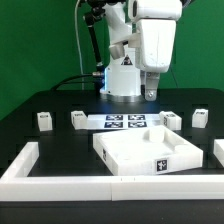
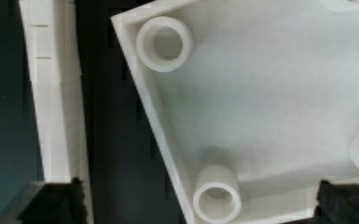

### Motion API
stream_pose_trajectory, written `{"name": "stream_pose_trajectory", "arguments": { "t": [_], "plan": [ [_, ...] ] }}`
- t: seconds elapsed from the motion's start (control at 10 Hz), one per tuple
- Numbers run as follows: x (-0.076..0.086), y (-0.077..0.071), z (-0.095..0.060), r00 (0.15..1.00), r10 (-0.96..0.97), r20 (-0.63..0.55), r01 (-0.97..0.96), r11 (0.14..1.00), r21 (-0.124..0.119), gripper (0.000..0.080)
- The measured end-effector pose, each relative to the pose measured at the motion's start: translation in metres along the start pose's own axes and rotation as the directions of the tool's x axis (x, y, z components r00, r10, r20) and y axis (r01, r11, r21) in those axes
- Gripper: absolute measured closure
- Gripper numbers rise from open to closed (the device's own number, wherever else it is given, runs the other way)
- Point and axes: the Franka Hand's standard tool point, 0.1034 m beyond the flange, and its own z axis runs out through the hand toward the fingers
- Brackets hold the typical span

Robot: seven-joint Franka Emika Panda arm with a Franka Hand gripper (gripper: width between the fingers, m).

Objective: Assemble square table

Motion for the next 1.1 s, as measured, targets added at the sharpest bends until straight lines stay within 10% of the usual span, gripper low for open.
{"name": "stream_pose_trajectory", "arguments": {
  "t": [0.2, 0.6, 1.1],
  "plan": [
    [0.0, -0.002, 0.002, 1.0, 0.0, 0.0, 0.0, 1.0, 0.004, 0.015],
    [0.004, -0.054, 0.045, 1.0, -0.016, -0.003, 0.016, 0.999, 0.03, 0.015],
    [0.002, -0.053, 0.045, 1.0, -0.016, 0.003, 0.016, 0.999, 0.041, 0.015]
  ]
}}
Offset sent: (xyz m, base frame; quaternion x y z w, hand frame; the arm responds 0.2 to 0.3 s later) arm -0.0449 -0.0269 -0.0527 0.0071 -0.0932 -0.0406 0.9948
